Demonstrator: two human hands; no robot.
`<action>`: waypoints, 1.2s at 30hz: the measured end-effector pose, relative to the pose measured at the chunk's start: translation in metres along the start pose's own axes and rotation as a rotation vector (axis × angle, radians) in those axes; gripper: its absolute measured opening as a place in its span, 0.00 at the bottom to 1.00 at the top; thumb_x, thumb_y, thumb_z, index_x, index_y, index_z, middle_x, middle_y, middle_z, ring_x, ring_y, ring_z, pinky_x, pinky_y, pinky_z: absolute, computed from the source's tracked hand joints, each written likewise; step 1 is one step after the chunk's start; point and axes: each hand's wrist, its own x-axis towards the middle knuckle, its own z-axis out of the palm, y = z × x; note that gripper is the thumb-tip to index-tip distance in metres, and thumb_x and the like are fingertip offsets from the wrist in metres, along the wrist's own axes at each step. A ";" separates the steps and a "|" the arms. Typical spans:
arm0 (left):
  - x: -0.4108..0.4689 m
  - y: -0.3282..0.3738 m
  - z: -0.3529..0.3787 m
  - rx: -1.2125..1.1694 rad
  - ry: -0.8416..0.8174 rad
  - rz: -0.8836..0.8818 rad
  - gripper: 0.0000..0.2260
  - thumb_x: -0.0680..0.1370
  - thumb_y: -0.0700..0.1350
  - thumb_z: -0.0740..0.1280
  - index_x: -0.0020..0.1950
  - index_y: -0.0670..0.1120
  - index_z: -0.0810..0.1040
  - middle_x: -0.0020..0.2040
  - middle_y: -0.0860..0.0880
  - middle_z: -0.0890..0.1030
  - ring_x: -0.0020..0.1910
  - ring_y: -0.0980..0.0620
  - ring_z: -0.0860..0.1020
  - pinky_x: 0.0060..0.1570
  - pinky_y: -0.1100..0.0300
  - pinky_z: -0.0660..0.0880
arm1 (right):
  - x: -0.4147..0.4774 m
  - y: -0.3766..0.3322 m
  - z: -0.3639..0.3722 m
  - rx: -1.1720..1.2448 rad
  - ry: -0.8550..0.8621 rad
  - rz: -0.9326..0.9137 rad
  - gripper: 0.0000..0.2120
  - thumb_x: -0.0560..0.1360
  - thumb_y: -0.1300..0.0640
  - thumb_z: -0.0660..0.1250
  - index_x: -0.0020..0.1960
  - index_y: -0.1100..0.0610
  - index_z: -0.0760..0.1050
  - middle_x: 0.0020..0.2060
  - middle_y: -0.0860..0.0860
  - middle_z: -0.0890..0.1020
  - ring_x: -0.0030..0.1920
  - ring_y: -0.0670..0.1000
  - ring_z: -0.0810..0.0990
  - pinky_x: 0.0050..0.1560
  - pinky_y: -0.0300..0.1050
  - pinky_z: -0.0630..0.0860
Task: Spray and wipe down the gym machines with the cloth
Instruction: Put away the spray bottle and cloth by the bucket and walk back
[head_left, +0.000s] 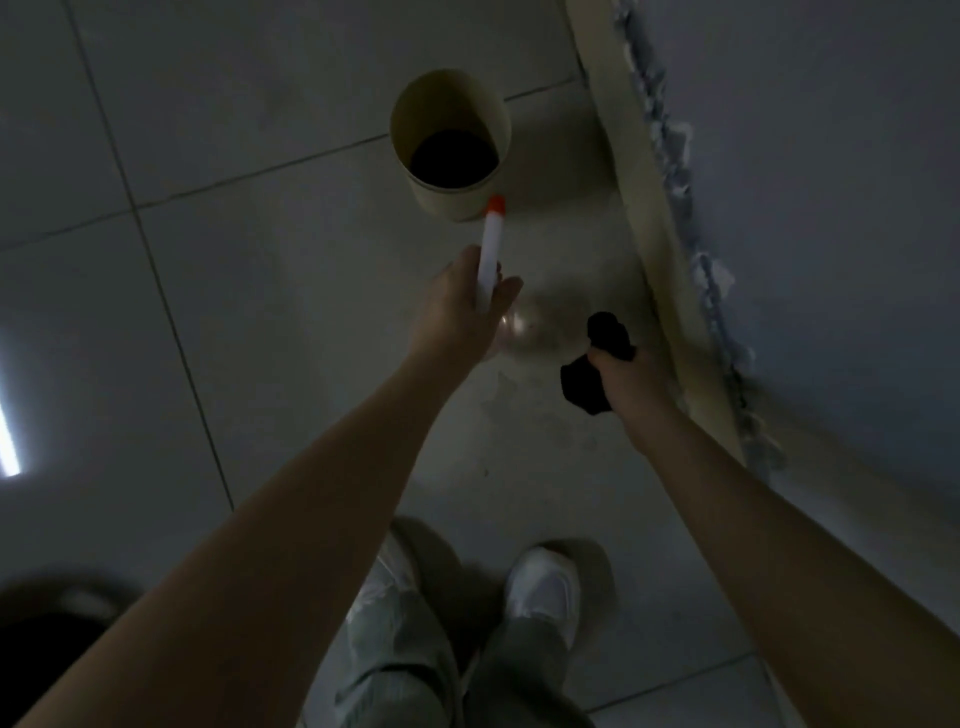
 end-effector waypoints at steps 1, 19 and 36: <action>0.005 -0.005 0.004 0.000 -0.009 0.004 0.10 0.75 0.49 0.67 0.51 0.44 0.73 0.45 0.43 0.79 0.43 0.44 0.78 0.45 0.45 0.76 | 0.005 0.000 0.001 0.037 0.007 -0.011 0.02 0.77 0.62 0.62 0.45 0.59 0.70 0.42 0.58 0.74 0.39 0.54 0.74 0.38 0.46 0.73; -0.028 -0.017 -0.021 0.274 -0.338 -0.093 0.29 0.72 0.32 0.66 0.72 0.44 0.65 0.67 0.43 0.70 0.65 0.43 0.71 0.62 0.51 0.71 | -0.050 -0.014 -0.006 0.006 -0.063 0.060 0.08 0.78 0.59 0.61 0.56 0.61 0.74 0.48 0.56 0.79 0.45 0.53 0.79 0.48 0.47 0.75; -0.182 0.041 -0.204 0.092 -0.081 -0.609 0.14 0.77 0.40 0.63 0.63 0.39 0.74 0.60 0.40 0.77 0.58 0.42 0.75 0.55 0.57 0.70 | -0.247 -0.116 -0.004 0.016 -0.272 -0.122 0.08 0.79 0.59 0.61 0.53 0.60 0.76 0.43 0.58 0.81 0.34 0.48 0.77 0.34 0.40 0.68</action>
